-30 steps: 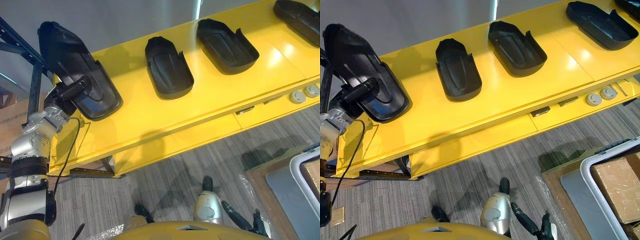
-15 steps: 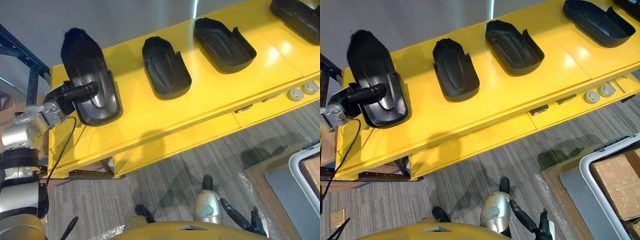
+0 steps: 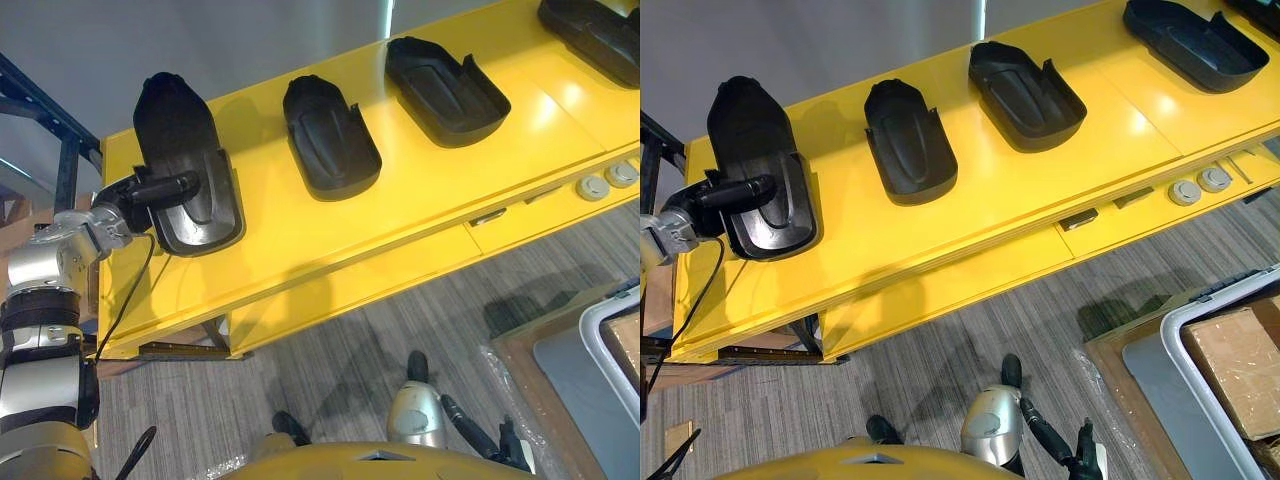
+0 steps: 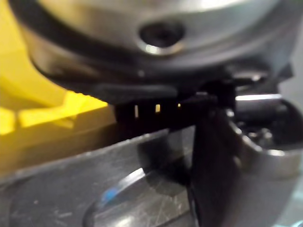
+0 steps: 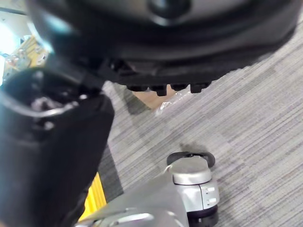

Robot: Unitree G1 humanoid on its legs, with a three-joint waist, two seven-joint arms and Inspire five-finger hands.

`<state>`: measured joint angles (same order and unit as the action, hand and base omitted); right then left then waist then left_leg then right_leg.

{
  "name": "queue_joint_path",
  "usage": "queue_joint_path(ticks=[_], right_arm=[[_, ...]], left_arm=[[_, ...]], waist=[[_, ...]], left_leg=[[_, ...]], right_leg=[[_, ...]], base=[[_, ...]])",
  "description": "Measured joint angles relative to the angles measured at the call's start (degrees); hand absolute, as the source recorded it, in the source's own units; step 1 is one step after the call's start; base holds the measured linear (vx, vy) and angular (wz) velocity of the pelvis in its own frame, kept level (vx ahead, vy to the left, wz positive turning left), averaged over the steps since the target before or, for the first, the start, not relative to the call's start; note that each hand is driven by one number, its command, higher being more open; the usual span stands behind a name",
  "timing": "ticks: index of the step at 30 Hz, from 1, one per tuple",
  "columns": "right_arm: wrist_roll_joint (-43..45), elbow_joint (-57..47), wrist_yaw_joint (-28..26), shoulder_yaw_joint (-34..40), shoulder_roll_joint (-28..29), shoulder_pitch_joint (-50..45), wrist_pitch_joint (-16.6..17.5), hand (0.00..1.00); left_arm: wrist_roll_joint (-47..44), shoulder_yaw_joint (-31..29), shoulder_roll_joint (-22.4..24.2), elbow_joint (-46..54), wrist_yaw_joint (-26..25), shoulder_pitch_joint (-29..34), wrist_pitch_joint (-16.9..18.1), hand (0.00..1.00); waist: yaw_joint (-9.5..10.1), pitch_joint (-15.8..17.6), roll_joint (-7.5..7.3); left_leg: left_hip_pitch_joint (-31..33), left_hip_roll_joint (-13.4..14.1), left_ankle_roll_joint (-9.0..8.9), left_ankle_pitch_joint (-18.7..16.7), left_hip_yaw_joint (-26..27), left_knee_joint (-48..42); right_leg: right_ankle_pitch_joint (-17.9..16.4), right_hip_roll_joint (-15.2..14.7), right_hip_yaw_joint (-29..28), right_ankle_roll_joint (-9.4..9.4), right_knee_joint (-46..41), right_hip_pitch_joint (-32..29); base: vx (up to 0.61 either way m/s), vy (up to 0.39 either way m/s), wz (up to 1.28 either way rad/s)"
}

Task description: Walk over and take three plastic housings, then place them on the shelf

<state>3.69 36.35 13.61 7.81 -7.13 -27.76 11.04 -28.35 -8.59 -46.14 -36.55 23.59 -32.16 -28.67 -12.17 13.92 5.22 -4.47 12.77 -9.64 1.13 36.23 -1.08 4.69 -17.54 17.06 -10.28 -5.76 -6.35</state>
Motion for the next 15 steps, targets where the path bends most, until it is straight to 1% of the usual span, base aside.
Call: queue_joint_path(ticks=[5,9,11,13,14,15], right_arm=[[-0.1,0.6,0.0,-0.5,-0.1,0.6,0.3,1.00],[-1.0,1.9,-1.7,-0.9,-1.2,2.2,0.7,1.00],[2.4,2.5,-3.0,-1.7,-2.2,3.9,0.7,1.00],[3.6,3.4,-3.4,-1.7,-2.3,5.6,0.8,1.00],[4.7,3.5,-3.8,-1.7,-2.3,6.5,0.8,1.00],[5.2,3.5,-4.1,-1.7,-2.3,6.8,1.0,1.00]], left_arm=[[1.8,-0.2,0.1,-1.9,-0.3,-1.4,0.0,0.00],[1.9,-0.3,0.2,-2.2,-0.4,-1.7,0.0,0.00],[2.0,-0.3,0.3,-2.3,-0.4,-2.1,0.0,0.00],[2.0,-0.2,0.6,-2.3,-0.4,-2.8,0.0,0.00],[2.1,-0.1,0.9,-2.3,-0.4,-3.6,0.0,1.00],[2.1,0.0,1.1,-2.3,-0.4,-4.0,0.0,1.00]], waist=[[-0.39,0.1,-0.18],[-0.37,0.2,-0.31],[-0.15,0.3,-0.44],[0.23,0.6,-0.54],[0.65,1.1,-0.54],[0.85,1.3,-0.49]], left_leg=[[0.0,0.0,0.00,0.0,0.0,-0.1],[0.0,0.0,0.01,0.0,0.0,-0.2],[0.0,0.0,0.03,0.0,0.0,-0.2],[0.1,0.0,0.05,0.0,-0.1,-0.2],[0.1,0.0,0.07,0.1,-0.2,-0.2],[0.1,0.0,0.09,0.1,-0.3,-0.2]], right_leg=[[0.0,0.0,0.0,0.00,0.0,0.0],[0.1,0.0,-0.1,0.02,-0.1,0.0],[0.1,0.0,0.0,0.02,-0.1,0.0],[0.1,0.0,0.0,0.02,-0.1,0.0],[0.1,-0.1,0.1,0.02,-0.1,0.1],[0.1,-0.2,0.2,0.01,-0.1,0.1]], base=[[0.00,0.000,0.00],[0.00,0.000,0.00],[0.00,0.000,0.00],[0.00,0.000,0.00],[0.00,0.000,0.04],[0.00,0.000,0.07]])
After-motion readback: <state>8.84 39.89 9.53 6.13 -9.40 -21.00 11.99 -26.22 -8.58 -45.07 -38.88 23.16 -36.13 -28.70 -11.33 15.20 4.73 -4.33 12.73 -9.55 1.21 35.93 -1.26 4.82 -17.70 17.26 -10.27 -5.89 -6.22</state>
